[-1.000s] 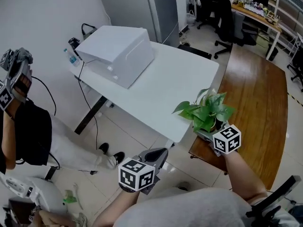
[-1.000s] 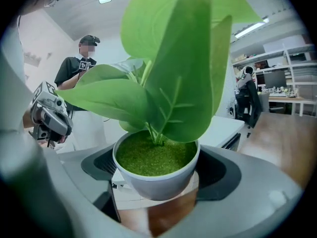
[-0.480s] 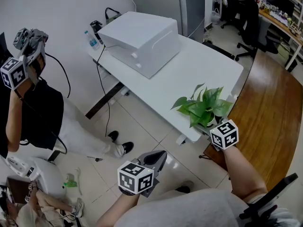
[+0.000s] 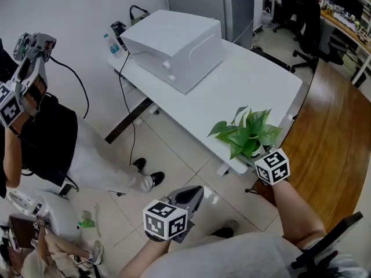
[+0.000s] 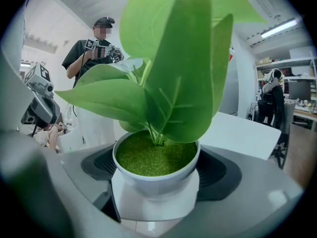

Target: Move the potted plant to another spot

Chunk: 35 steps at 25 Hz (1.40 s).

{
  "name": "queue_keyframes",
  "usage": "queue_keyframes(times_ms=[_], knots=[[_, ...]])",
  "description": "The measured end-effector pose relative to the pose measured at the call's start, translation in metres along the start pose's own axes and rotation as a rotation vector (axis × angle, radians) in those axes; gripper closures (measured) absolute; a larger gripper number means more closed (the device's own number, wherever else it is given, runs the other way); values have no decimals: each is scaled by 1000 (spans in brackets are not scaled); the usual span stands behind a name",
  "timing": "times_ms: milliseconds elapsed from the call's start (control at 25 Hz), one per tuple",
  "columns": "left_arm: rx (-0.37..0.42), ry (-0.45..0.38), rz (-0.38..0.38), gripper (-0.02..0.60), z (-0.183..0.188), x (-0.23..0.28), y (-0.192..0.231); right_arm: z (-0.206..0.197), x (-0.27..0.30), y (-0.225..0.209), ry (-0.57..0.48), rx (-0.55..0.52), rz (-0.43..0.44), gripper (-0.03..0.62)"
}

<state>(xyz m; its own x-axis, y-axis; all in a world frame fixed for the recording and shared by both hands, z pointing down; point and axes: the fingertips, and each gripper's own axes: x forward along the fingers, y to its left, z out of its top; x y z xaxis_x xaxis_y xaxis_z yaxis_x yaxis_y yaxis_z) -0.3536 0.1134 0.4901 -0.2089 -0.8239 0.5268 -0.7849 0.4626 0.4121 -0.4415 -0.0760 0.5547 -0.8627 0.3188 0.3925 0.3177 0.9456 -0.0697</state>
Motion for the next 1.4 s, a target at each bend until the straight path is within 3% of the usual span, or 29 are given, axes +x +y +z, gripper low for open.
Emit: queue_keyframes(times_ms=[640,920,1240,1400], knots=[[4,0,4,583,-4,-5,7,-1,1,3,-31,35,5,115],[0,16,-13,583,-7,4,6,1,-4,-4,-42,70,-1,54],[41,24,-99,583,4,32,-16,4,-42,4,-53,83,7,39],[84,26,-164,583,14,47,-40,13,-79,7,-87,91,-7,103]])
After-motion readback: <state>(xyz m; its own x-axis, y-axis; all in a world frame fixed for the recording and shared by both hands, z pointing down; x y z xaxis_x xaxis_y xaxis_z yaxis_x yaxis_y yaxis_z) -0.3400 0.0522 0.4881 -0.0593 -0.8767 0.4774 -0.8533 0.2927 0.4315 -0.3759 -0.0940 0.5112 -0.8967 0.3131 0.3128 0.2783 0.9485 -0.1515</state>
